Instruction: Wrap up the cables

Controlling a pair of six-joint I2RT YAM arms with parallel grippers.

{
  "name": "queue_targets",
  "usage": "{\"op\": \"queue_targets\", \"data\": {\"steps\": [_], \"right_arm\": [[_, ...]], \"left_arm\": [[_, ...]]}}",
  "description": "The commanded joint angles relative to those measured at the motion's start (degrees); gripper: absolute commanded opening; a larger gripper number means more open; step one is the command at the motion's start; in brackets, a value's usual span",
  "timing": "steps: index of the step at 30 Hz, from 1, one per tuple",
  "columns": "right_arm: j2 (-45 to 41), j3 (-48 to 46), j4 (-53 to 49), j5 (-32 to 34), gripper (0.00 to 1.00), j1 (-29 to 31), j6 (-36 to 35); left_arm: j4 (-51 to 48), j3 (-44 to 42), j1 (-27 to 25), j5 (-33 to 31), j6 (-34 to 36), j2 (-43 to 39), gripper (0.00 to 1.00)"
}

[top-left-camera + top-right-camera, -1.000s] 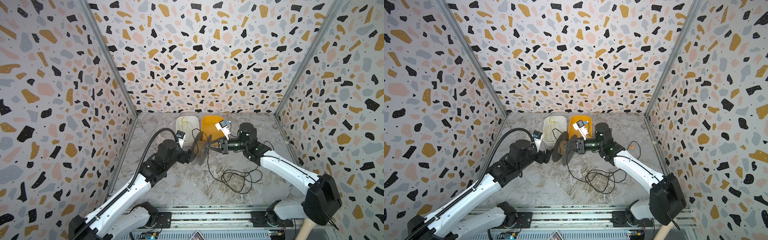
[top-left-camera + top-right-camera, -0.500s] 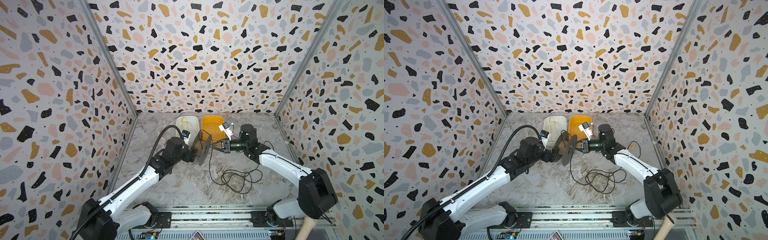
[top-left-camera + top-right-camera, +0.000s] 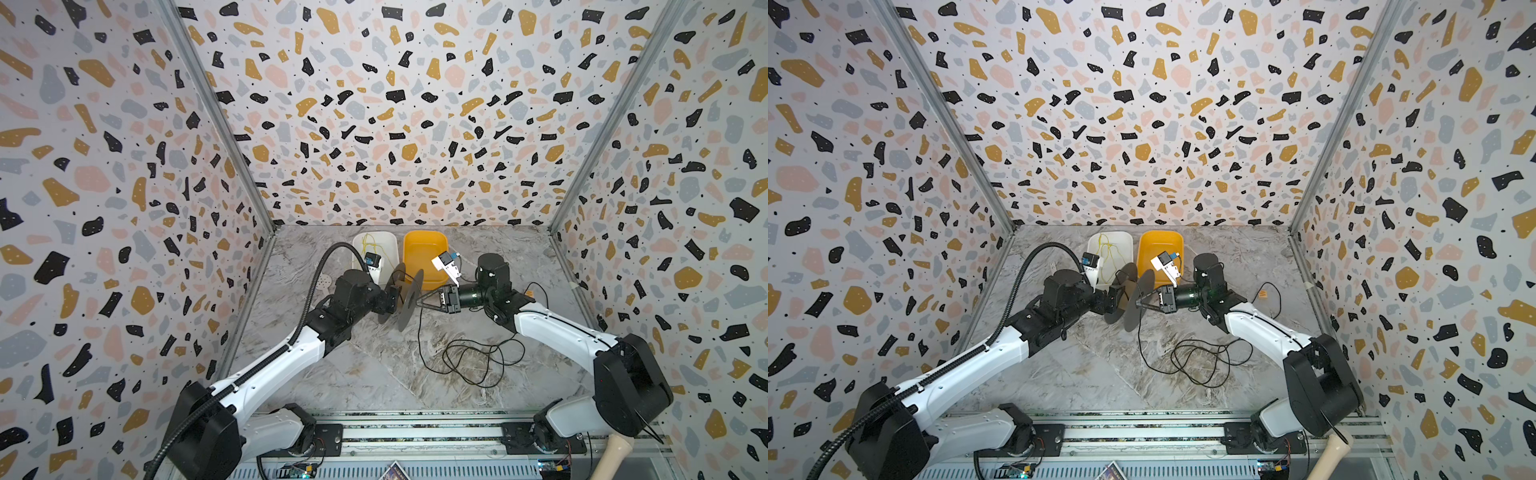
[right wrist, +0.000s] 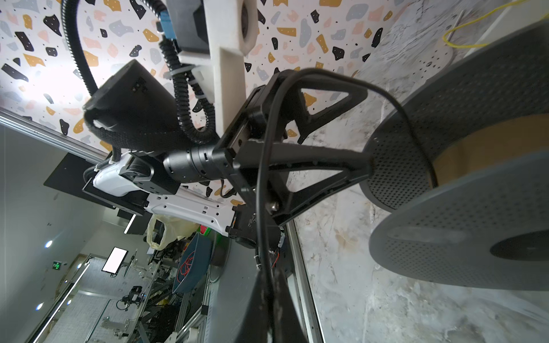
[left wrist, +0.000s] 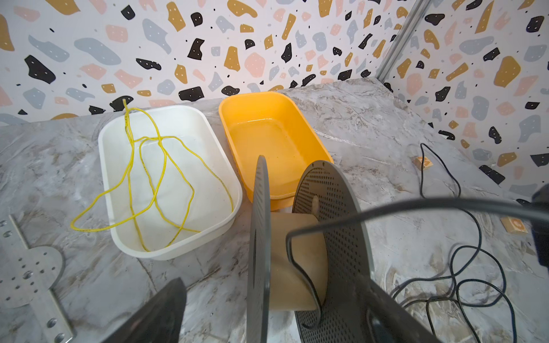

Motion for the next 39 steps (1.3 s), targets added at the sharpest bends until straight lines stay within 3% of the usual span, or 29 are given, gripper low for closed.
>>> {"op": "queue_targets", "data": {"steps": [1, 23, 33, 39], "right_arm": [[-0.81, -0.6, 1.74, -1.47, 0.0, 0.37, 1.13], [2.85, -3.06, 4.91, -1.64, 0.0, -1.47, 1.19], [3.43, -3.69, 6.4, -1.73, 0.0, -2.28, 1.59], [4.26, -3.54, 8.08, -2.47, 0.0, -2.35, 2.56]], "left_arm": [[4.78, -0.64, 0.23, -1.25, -0.94, 1.64, 0.87], [9.04, -3.1, 0.47, -2.29, -0.56, 5.23, 0.7], [9.04, -2.88, 0.75, -2.44, -0.44, 6.44, 0.53], [9.23, -2.9, 0.75, -3.51, -0.35, 7.16, 0.52]]}}
